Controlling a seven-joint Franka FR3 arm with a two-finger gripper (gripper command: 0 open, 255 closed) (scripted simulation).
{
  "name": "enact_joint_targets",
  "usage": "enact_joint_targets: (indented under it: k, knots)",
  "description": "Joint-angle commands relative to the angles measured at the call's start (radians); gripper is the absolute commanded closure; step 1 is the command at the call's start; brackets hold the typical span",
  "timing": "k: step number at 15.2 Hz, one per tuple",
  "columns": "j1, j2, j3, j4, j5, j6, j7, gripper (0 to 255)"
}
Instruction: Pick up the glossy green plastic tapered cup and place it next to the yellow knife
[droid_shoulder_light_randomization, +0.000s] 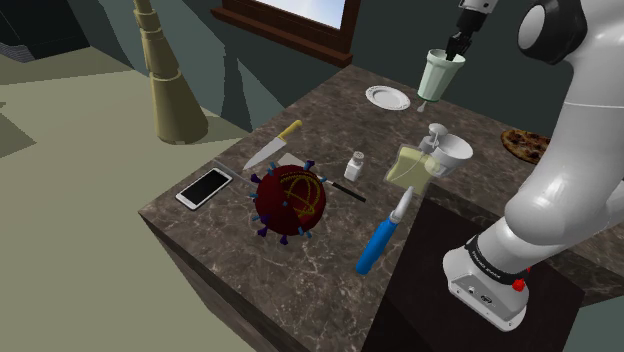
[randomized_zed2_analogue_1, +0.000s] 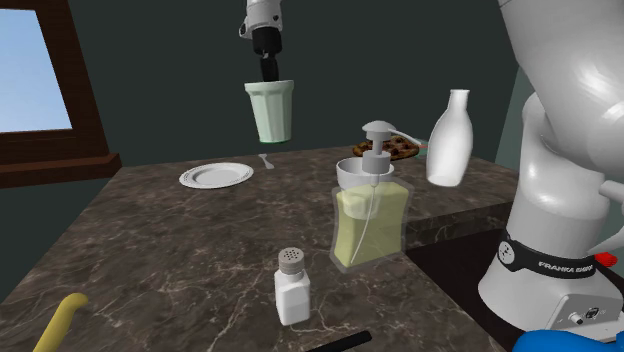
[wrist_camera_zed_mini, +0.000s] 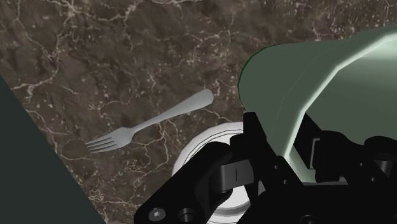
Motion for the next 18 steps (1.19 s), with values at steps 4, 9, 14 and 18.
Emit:
enact_joint_targets:
  k: [4, 9, 14, 18]
  knots:
    - [-0.017, 0.012, 0.0, 0.091, 0.005, -0.077, 0.009, 255]
    - [-0.041, 0.033, 0.002, 0.194, 0.015, -0.158, 0.017, 255]
    - [-0.076, 0.07, 0.008, 0.326, 0.034, -0.25, 0.028, 255]
    - [-0.121, 0.121, 0.018, 0.471, 0.059, -0.34, 0.041, 255]
